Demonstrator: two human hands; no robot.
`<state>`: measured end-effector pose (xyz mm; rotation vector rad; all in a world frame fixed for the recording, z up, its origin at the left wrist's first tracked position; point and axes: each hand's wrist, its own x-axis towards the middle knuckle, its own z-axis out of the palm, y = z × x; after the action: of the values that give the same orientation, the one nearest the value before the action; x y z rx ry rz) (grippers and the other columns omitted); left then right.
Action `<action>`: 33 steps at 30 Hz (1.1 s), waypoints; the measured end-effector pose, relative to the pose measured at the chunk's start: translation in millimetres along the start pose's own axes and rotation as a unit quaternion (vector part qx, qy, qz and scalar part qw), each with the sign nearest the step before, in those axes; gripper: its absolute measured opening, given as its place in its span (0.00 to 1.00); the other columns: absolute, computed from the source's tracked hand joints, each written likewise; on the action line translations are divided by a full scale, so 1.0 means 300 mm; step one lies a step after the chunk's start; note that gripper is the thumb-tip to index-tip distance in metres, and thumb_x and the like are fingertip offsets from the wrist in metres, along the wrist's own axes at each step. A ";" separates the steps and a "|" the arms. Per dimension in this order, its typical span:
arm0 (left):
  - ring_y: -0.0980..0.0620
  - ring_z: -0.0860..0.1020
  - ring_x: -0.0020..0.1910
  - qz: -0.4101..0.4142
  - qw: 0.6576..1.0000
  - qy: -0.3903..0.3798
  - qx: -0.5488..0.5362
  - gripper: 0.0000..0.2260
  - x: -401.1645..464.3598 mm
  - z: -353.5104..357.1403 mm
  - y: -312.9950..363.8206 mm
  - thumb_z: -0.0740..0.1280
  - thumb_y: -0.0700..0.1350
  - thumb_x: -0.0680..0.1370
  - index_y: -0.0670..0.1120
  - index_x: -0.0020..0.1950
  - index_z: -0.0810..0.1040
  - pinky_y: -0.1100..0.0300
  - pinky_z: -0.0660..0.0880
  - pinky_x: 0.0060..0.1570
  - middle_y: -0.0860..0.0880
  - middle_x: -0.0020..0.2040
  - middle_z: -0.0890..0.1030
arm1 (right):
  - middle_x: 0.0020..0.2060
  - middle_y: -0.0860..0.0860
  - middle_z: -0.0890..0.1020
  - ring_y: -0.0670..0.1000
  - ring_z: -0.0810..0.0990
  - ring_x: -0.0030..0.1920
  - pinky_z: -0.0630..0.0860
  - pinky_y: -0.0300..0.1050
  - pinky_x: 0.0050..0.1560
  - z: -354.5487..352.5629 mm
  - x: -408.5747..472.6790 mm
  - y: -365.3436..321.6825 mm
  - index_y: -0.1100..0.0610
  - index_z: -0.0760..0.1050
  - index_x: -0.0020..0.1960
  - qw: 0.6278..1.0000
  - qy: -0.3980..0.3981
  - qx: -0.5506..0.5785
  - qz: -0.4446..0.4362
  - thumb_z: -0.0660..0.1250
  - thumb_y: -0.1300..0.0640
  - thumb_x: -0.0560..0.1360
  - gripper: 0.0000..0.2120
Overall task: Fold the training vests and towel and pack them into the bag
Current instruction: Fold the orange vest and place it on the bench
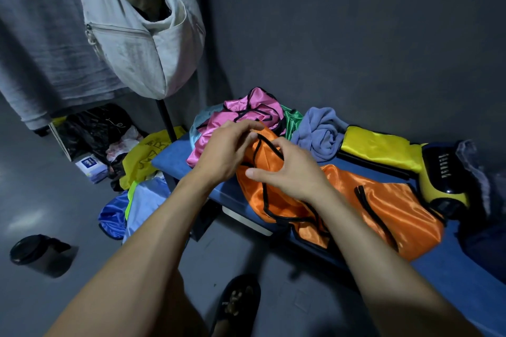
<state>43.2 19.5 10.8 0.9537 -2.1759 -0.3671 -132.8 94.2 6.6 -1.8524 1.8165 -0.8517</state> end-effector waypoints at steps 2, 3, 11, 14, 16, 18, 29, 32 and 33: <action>0.53 0.78 0.58 0.001 1.000 -0.009 -0.001 0.12 0.000 -0.003 0.002 0.63 0.45 0.84 0.51 0.68 0.78 0.56 0.74 0.55 0.54 0.59 0.82 | 0.42 0.46 0.83 0.49 0.80 0.41 0.77 0.49 0.43 0.032 0.002 0.006 0.49 0.77 0.55 0.994 0.081 -0.071 -0.035 0.71 0.41 0.76 0.15; 0.54 0.78 0.58 0.002 1.000 -0.011 -0.003 0.12 0.000 -0.005 0.002 0.64 0.45 0.84 0.51 0.68 0.78 0.60 0.74 0.55 0.55 0.59 0.82 | 0.38 0.47 0.82 0.49 0.79 0.38 0.77 0.50 0.40 0.035 0.009 0.015 0.50 0.77 0.52 0.991 0.099 -0.083 -0.041 0.69 0.45 0.78 0.09; 0.62 0.76 0.50 -0.012 1.000 -0.025 0.000 0.10 -0.003 -0.020 -0.002 0.61 0.46 0.86 0.50 0.62 0.80 0.77 0.66 0.46 0.60 0.52 0.79 | 0.38 0.48 0.82 0.47 0.80 0.37 0.76 0.46 0.41 -0.026 0.023 0.089 0.51 0.79 0.61 0.998 0.043 0.050 -0.014 0.60 0.54 0.85 0.10; 0.60 0.76 0.50 -0.021 0.999 -0.029 0.008 0.10 -0.001 -0.016 0.006 0.61 0.47 0.86 0.49 0.61 0.80 0.77 0.65 0.44 0.58 0.52 0.79 | 0.30 0.48 0.74 0.44 0.72 0.29 0.70 0.40 0.33 -0.027 0.020 0.100 0.50 0.77 0.60 0.998 0.018 0.060 0.013 0.56 0.52 0.87 0.12; 0.59 0.76 0.49 -0.024 1.000 -0.019 0.006 0.10 0.005 -0.010 0.014 0.61 0.47 0.86 0.47 0.59 0.80 0.77 0.66 0.44 0.57 0.50 0.80 | 0.36 0.51 0.76 0.48 0.77 0.37 0.74 0.47 0.42 -0.023 0.015 0.093 0.54 0.77 0.56 0.997 0.016 0.077 0.025 0.53 0.46 0.87 0.18; 0.58 0.76 0.47 -0.021 1.000 -0.012 0.012 0.09 0.012 -0.004 0.021 0.61 0.47 0.85 0.47 0.57 0.80 0.75 0.67 0.44 0.56 0.49 0.80 | 0.46 0.48 0.80 0.48 0.79 0.48 0.74 0.45 0.49 -0.026 0.011 0.068 0.51 0.77 0.59 0.995 0.011 0.096 0.033 0.52 0.38 0.84 0.22; 0.56 0.77 0.61 0.008 0.999 -0.041 -0.032 0.15 -0.003 -0.003 0.002 0.67 0.48 0.82 0.48 0.68 0.76 0.63 0.72 0.60 0.54 0.62 0.80 | 0.38 0.45 0.84 0.42 0.82 0.41 0.75 0.39 0.43 -0.020 0.068 0.070 0.48 0.80 0.44 0.976 0.109 0.187 -0.036 0.70 0.55 0.80 0.06; 0.55 0.76 0.60 -0.012 1.000 -0.010 0.000 0.16 -0.014 -0.005 -0.011 0.68 0.42 0.81 0.48 0.69 0.76 0.59 0.72 0.60 0.53 0.62 0.80 | 0.39 0.44 0.85 0.39 0.82 0.42 0.73 0.35 0.45 -0.032 0.064 0.068 0.48 0.80 0.44 0.974 0.091 0.207 -0.031 0.70 0.55 0.80 0.06; 0.55 0.76 0.59 -0.015 1.000 0.002 0.004 0.14 -0.012 -0.006 -0.014 0.68 0.42 0.81 0.48 0.68 0.77 0.59 0.72 0.59 0.53 0.61 0.80 | 0.39 0.44 0.85 0.39 0.83 0.42 0.74 0.35 0.45 -0.034 0.063 0.066 0.48 0.81 0.44 0.974 0.084 0.210 -0.029 0.70 0.55 0.80 0.06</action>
<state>48.4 19.4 8.0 0.9905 -2.1634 -0.3712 -154.9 75.5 3.3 -1.6065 1.5269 -1.3332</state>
